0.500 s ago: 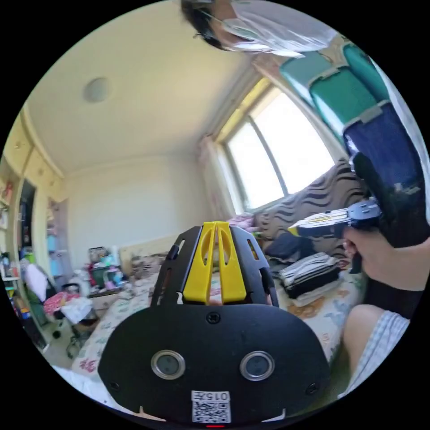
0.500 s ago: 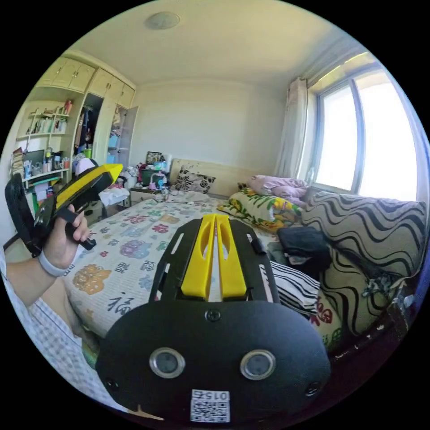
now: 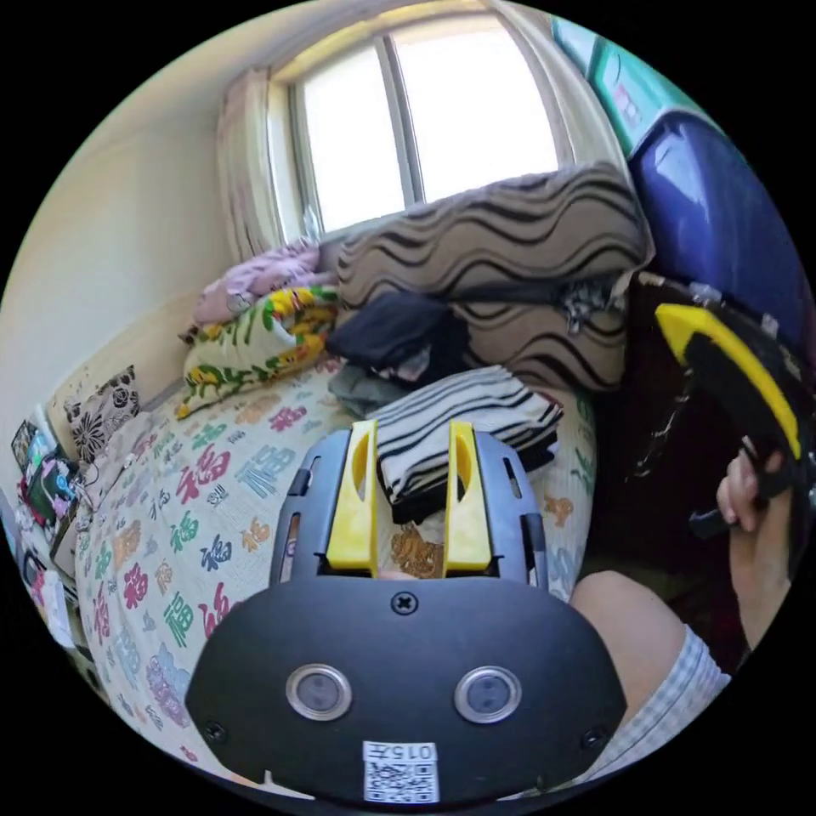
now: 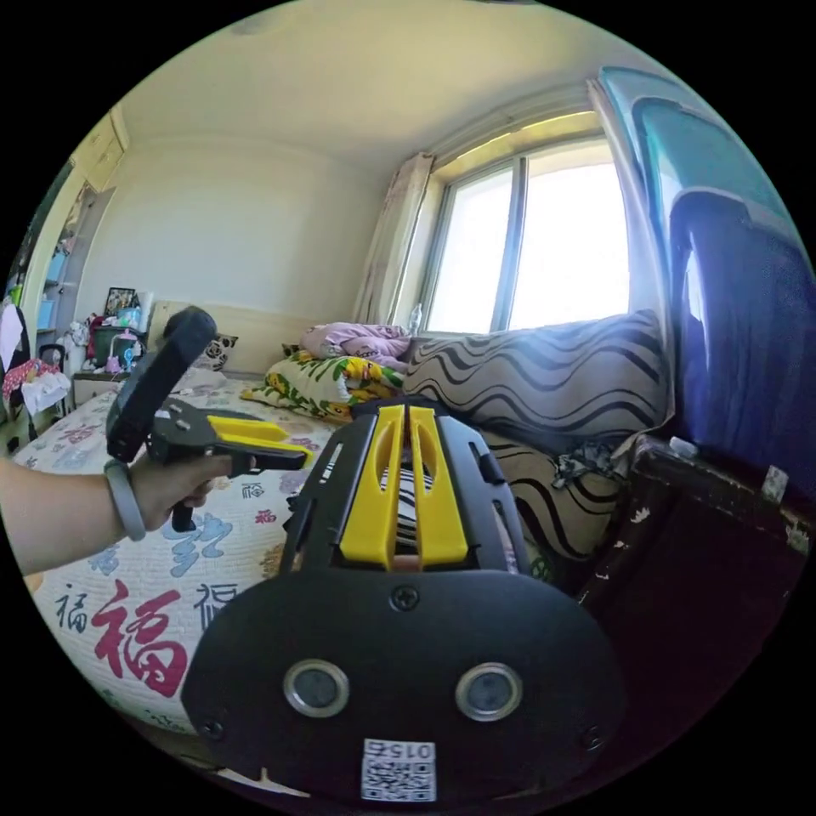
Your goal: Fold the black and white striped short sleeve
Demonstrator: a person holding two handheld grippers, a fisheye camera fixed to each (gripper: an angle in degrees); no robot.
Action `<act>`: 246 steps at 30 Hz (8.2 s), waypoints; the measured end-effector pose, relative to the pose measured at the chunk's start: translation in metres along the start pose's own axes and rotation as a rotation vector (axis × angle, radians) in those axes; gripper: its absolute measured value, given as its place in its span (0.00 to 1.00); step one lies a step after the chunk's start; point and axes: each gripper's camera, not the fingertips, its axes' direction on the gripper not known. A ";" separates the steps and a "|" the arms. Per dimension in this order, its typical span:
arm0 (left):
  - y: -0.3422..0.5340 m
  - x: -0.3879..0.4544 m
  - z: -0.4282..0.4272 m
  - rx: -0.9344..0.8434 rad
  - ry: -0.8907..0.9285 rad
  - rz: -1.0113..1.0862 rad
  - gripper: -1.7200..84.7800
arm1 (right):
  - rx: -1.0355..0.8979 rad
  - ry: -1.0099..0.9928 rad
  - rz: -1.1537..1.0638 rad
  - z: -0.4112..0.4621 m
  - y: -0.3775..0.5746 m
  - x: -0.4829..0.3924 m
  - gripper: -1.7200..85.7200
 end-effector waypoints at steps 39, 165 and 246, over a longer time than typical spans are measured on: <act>0.044 -0.255 -0.394 0.433 0.161 -0.200 0.02 | -0.067 -0.565 -0.405 -0.098 -0.179 -0.138 0.08; 0.323 -0.368 -0.253 -0.393 0.574 -0.685 0.07 | -1.194 -1.254 0.199 0.253 0.008 -0.141 0.03; -0.041 -0.549 -0.393 -0.305 -0.166 -0.556 0.11 | -0.702 -1.096 -0.625 0.148 -0.245 -0.462 0.09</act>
